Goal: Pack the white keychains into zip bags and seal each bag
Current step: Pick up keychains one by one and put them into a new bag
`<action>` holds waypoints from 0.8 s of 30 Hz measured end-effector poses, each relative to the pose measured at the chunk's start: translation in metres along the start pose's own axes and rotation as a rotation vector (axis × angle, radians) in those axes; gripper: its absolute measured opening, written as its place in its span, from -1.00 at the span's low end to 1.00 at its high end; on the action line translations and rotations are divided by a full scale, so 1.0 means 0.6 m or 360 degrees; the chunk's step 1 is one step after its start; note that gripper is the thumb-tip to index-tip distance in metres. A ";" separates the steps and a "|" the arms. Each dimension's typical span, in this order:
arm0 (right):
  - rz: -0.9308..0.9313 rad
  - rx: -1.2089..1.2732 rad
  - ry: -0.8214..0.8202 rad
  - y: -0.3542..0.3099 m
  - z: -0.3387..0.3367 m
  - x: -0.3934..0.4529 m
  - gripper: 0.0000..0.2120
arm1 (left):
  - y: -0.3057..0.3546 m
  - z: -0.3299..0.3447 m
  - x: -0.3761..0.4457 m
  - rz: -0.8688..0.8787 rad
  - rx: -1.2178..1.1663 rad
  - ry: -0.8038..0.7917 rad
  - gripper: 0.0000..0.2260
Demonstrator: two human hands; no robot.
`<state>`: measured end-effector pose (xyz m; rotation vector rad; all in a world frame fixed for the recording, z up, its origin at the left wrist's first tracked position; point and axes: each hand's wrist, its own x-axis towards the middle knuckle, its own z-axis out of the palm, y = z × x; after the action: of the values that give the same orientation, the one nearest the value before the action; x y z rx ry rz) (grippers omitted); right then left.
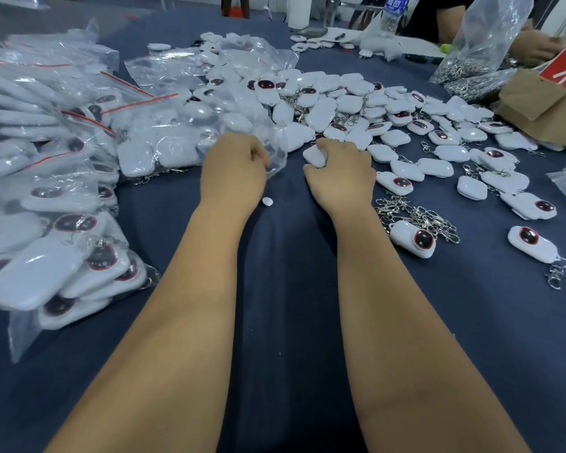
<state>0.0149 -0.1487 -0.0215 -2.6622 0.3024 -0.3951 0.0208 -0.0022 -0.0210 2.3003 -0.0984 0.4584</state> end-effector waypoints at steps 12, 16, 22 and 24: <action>0.0449 0.2130 -0.0093 -0.041 -0.010 -0.013 -0.80 | -0.001 0.009 0.000 -0.0104 -0.0028 -0.0003 -0.67; 0.0482 0.2481 -0.0165 -0.039 -0.017 -0.015 -0.78 | -0.006 0.008 0.004 -0.0163 0.0107 0.0086 -0.73; 0.0316 0.2259 -0.0226 -0.040 -0.009 -0.016 -0.70 | 0.005 0.003 0.001 -0.0224 -0.0270 0.0072 -0.68; 0.0332 0.2109 -0.0163 -0.039 -0.004 -0.013 -0.72 | 0.007 0.002 0.002 -0.0269 -0.0358 0.0066 -0.68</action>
<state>0.0102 -0.1265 -0.0110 -1.3310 0.1742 -0.2426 0.0212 -0.0057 -0.0187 2.0574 0.0623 0.3867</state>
